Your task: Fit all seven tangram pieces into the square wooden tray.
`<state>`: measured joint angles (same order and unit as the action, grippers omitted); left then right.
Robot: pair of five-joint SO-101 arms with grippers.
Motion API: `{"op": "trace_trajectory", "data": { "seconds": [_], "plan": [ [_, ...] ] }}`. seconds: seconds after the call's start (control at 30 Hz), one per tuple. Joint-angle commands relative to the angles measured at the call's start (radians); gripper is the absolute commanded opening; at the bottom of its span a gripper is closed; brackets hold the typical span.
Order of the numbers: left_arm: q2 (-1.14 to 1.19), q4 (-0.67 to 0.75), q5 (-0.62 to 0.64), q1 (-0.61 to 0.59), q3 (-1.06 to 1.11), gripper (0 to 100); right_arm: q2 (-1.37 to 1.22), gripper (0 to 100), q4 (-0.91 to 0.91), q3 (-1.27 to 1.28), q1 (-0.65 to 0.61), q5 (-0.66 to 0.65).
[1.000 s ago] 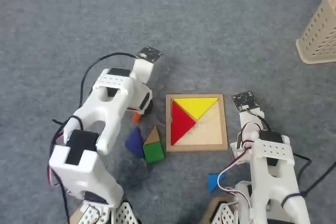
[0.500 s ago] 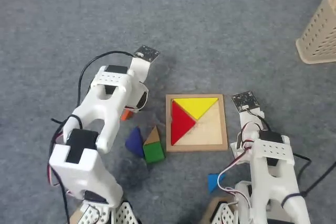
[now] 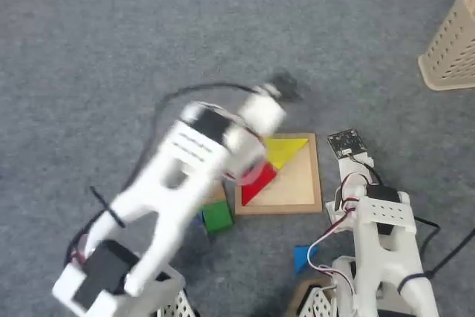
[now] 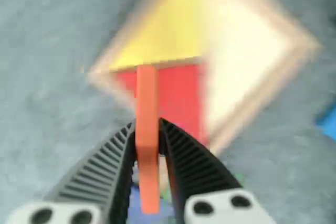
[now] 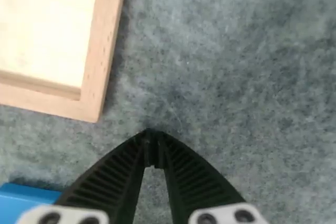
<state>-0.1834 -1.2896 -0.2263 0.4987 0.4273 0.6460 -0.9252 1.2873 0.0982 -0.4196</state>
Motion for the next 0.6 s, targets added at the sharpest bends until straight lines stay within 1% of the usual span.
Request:
{"op": "trace_trajectory", "data": {
  "seconds": [0.0, 0.13, 0.33, 0.57],
  "plan": [
    [0.029, 0.043, 0.064, 0.149, -0.004, 1, 0.021, 0.6, 0.018, 0.0, -0.015, 0.008],
    [0.138, 0.112, 0.078, 0.149, -0.008, 2, 0.021, 0.6, 0.018, 0.0, -0.015, 0.008],
    [0.222, 0.169, 0.077, 0.144, -0.01, 16, 0.021, 0.6, 0.018, 0.0, -0.015, 0.006],
    [0.141, 0.161, 0.075, 0.064, -0.007, 16, 0.021, 0.6, 0.018, 0.0, -0.015, 0.003]
  ]
}}
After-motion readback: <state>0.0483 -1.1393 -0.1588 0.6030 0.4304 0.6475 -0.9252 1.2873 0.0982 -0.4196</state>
